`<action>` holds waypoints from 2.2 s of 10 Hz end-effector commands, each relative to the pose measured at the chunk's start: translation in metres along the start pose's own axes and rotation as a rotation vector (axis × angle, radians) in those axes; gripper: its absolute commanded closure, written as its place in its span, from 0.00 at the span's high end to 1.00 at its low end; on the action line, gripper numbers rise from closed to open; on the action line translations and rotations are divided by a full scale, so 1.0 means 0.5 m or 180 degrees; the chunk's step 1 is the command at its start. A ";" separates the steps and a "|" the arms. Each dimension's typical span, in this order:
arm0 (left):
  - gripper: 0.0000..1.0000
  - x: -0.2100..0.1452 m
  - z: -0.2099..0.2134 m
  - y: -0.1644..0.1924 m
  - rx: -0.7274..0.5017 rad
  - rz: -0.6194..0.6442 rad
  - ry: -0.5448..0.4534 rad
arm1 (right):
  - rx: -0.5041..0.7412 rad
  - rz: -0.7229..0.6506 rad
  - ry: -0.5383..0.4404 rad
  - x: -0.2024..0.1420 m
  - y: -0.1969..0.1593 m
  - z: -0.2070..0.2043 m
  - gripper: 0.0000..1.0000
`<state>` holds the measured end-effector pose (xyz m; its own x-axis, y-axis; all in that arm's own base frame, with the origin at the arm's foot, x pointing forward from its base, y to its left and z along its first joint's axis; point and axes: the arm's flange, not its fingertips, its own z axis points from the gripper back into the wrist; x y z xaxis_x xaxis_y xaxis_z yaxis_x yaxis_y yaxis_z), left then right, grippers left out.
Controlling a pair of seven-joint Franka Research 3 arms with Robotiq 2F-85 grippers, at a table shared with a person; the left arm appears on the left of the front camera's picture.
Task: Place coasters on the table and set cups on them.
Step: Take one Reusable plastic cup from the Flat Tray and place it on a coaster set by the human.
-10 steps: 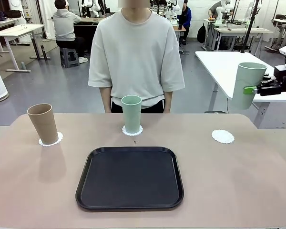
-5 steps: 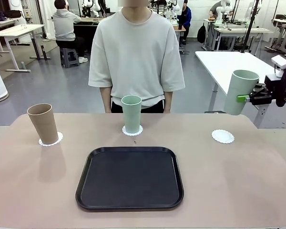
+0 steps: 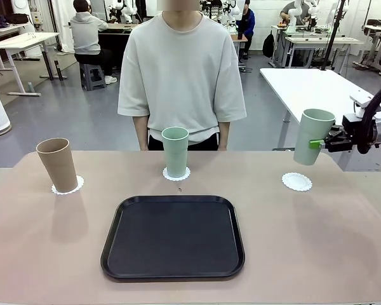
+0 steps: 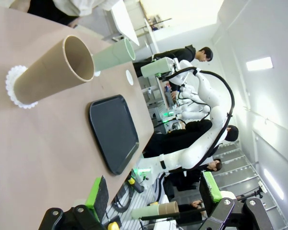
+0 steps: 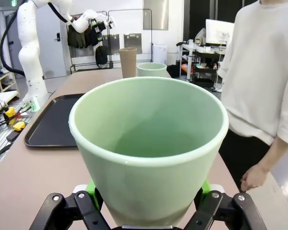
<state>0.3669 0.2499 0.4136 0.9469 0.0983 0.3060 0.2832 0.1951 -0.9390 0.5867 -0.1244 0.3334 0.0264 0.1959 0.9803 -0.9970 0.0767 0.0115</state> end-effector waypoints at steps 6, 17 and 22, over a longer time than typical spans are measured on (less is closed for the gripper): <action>1.00 0.001 0.001 -0.004 0.0008 0.0018 -0.0023 | 0.0293 -0.0207 0.0084 -0.068 -0.029 -0.030 0.85; 1.00 0.001 0.001 -0.004 0.0008 0.0018 -0.0023 | 0.0332 -0.0280 0.0096 -0.108 -0.041 -0.027 0.85; 1.00 0.001 0.001 -0.004 0.0008 0.0018 -0.0023 | 0.0136 -0.0349 0.0076 -0.101 -0.023 -0.025 0.85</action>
<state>0.3670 0.2499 0.4136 0.9470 0.0982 0.3060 0.2832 0.1951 -0.9390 0.5985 -0.1239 0.2711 0.1089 0.2077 0.9721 -0.9940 0.0318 0.1045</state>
